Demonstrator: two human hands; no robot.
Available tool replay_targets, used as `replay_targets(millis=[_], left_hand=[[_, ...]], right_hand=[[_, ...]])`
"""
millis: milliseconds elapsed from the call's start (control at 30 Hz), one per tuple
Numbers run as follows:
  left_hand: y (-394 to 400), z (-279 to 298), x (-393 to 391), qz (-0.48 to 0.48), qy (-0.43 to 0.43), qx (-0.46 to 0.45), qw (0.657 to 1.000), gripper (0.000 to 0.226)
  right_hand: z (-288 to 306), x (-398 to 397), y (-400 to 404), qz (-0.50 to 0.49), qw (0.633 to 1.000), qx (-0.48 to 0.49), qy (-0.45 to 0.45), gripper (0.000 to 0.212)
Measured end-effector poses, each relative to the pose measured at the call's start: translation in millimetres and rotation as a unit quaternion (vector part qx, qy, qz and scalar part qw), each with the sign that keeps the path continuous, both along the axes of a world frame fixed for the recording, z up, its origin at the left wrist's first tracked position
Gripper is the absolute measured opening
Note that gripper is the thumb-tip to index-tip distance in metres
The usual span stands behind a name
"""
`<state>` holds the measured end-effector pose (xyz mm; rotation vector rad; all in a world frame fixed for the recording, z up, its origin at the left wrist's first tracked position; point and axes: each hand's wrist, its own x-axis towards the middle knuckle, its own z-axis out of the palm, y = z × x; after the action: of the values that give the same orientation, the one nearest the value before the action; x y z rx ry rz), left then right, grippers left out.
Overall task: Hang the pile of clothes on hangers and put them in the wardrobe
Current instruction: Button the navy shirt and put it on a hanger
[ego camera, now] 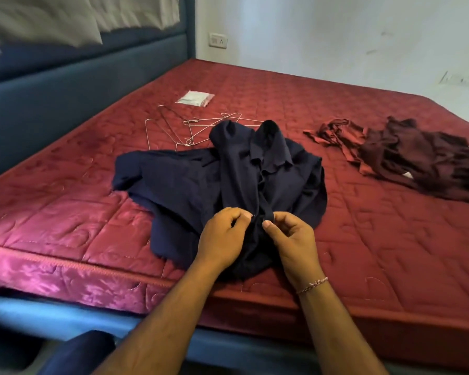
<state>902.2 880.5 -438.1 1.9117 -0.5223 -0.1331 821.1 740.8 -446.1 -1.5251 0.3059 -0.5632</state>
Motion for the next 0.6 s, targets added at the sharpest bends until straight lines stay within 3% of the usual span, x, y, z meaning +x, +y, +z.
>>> replay_targets(millis=[233, 433, 500, 600], left_hand=[[-4.4, 2.0, 2.2, -0.014, 0.01, -0.023, 1.0, 0.006], [-18.4, 22.4, 18.2, 0.022, -0.012, -0.111, 0.994, 0.009], [-26.8, 24.3, 27.1, 0.033, -0.02, -0.119, 0.992, 0.009], [-25.9, 9.2, 33.6, 0.046, 0.047, -0.151, 0.986, 0.009]], right_hand=[[-3.6, 1.4, 1.3, -0.032, 0.999, -0.029, 0.016, 0.006], [18.0, 34.0, 8.0, -0.203, 0.976, -0.063, -0.048, 0.007], [22.6, 50.7, 6.5, -0.2, 0.975, -0.078, -0.052, 0.008], [7.8, 57.3, 8.3, -0.167, 0.978, -0.115, -0.038, 0.018]])
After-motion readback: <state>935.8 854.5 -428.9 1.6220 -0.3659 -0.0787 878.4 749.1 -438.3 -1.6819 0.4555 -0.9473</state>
